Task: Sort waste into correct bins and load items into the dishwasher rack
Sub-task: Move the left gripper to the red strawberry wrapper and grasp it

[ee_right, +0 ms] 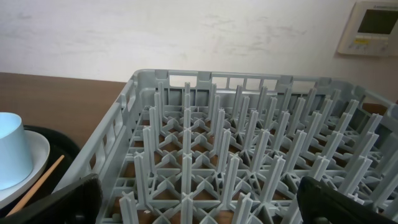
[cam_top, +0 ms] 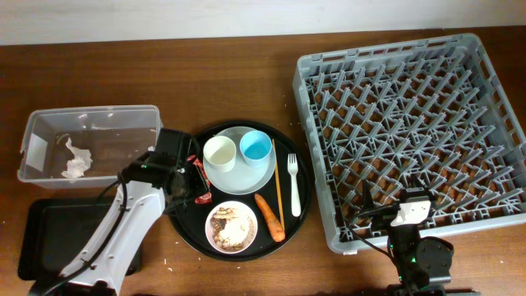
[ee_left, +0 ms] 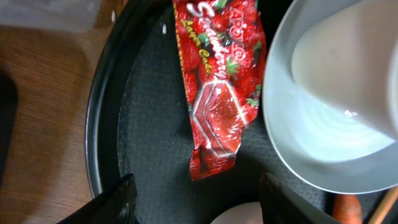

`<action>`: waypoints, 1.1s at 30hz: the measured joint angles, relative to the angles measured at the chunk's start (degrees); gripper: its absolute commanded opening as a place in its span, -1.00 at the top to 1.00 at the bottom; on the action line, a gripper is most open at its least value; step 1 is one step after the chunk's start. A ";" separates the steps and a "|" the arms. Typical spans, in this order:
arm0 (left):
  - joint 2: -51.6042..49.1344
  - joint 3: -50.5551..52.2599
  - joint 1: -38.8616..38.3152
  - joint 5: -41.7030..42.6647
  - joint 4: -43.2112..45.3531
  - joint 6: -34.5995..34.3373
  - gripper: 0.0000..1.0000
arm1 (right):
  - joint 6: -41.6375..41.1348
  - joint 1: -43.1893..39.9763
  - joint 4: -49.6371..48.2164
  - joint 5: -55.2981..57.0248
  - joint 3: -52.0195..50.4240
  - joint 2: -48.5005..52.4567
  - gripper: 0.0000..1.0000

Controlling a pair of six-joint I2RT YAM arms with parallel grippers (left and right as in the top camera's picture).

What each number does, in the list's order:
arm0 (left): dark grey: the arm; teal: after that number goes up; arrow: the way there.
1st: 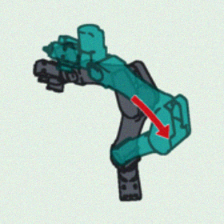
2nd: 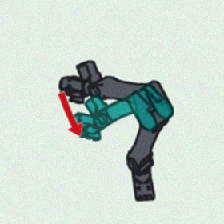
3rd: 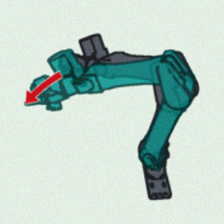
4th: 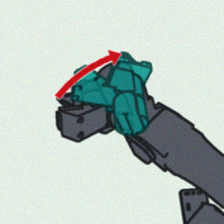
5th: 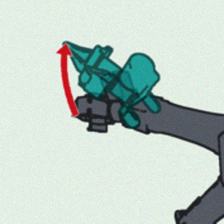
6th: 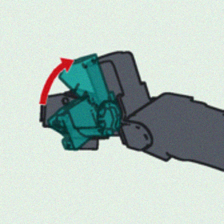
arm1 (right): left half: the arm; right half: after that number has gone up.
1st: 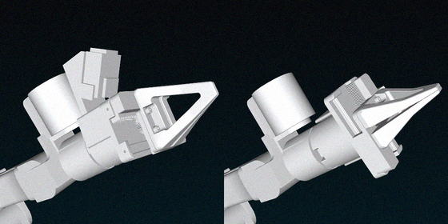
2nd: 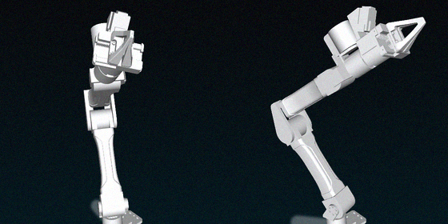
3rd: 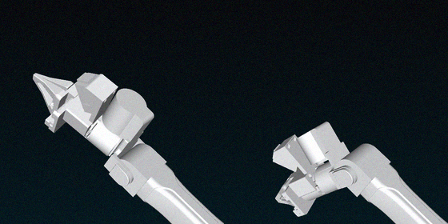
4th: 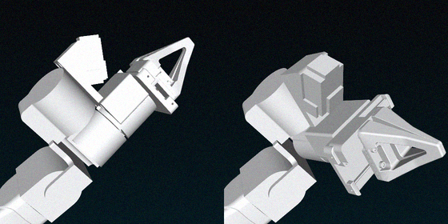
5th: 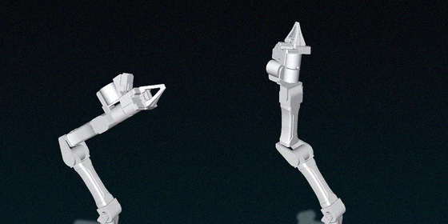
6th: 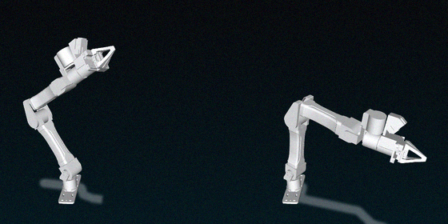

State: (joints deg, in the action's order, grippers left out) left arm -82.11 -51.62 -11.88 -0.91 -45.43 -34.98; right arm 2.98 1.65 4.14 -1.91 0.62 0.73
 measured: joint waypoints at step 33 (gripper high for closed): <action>-5.31 6.03 -5.92 -10.10 14.03 -1.53 -0.04 | 0.02 0.00 0.00 0.00 0.00 0.00 -0.97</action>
State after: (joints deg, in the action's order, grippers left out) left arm -87.42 -45.58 -17.80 -11.00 -31.40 -36.51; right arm 3.01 1.65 4.14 -1.91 0.62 0.73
